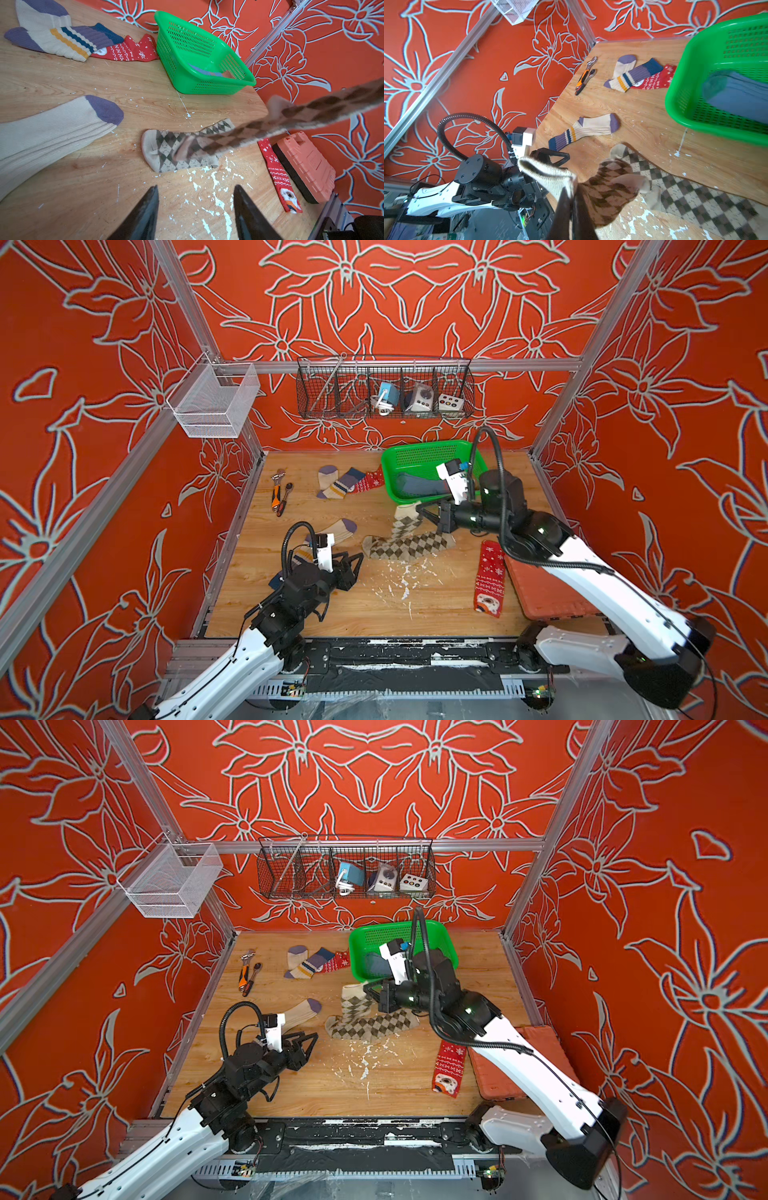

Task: Place the socks together as a pair
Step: Flatten out the sock at the center of the board.

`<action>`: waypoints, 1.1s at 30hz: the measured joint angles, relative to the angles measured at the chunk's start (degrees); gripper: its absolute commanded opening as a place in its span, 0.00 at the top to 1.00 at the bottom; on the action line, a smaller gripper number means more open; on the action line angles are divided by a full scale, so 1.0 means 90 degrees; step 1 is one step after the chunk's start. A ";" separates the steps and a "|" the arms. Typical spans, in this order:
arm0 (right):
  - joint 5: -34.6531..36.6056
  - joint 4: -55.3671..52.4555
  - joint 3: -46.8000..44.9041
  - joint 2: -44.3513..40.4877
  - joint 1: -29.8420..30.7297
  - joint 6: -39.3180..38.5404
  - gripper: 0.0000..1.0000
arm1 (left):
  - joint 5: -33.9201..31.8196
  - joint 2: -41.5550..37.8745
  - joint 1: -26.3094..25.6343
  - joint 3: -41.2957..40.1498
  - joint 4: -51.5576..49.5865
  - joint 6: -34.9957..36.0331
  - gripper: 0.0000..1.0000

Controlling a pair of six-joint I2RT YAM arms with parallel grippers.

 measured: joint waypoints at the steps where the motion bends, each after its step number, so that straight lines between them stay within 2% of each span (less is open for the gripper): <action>1: 0.0102 -0.0032 -0.0204 -0.0245 -0.0019 0.0024 1.00 | 0.0000 0.0044 0.0000 0.0000 0.0007 0.0000 0.44; 4: 0.0345 -0.0231 -0.0631 -0.0821 -0.0073 0.0061 1.00 | 0.0007 0.0189 0.0000 -0.0002 0.0061 0.0000 0.44; 8: 0.0340 -0.0367 -0.0755 -0.0957 -0.0078 0.0083 1.00 | 0.0019 0.0311 0.0000 -0.0002 0.0143 0.0000 0.44; 15: -0.0423 -0.0374 -0.0755 -0.0520 -0.0068 0.0131 1.00 | 0.0005 0.0170 0.0000 -0.0002 0.0155 -0.0002 0.44; 23: -0.1061 -0.0248 -0.0780 -0.0576 0.0022 0.0209 1.00 | -0.0029 0.0044 0.0000 -0.0002 0.0112 -0.0002 0.44; 33: -0.1384 0.0172 -0.0777 -0.0593 0.0559 0.0731 1.00 | -0.0029 0.0265 0.0000 -0.0002 0.0158 -0.0002 0.44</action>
